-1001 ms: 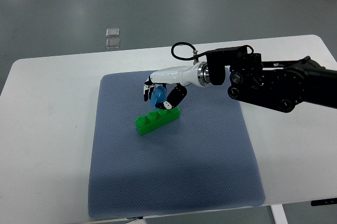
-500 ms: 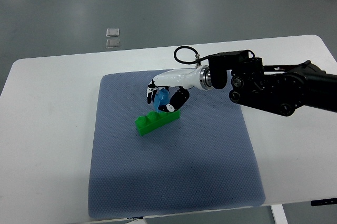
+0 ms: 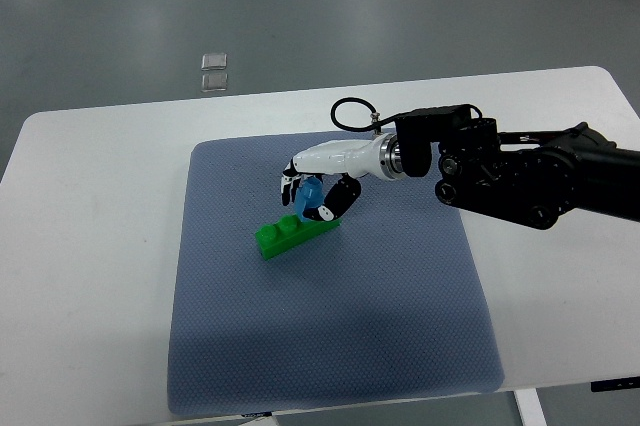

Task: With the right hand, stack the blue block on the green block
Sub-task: 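Lower the blue block onto the green block's studs with the right hand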

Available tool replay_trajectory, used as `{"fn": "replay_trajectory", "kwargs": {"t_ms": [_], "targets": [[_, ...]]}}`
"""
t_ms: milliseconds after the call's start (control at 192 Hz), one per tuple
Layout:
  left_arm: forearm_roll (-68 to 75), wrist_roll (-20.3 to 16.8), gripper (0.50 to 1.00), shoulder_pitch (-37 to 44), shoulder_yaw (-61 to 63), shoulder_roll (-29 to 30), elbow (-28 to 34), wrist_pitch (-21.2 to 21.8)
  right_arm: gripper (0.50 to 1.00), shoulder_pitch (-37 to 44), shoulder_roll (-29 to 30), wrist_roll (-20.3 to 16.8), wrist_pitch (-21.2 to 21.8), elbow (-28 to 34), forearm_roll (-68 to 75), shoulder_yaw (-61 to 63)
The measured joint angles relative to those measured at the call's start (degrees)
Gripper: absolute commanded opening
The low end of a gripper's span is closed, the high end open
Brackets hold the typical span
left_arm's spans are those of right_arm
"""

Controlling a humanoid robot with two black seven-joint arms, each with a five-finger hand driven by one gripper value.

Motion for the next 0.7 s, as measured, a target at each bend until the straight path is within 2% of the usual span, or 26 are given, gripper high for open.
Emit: {"fn": "replay_trajectory", "kwargs": {"t_ms": [699], "targets": [[0.0,0.0,1.0,0.1,0.0,0.0,0.0,0.0,0.574,-2.1,0.4,0.9,-2.4,-1.3,-1.9,0.0]]}}
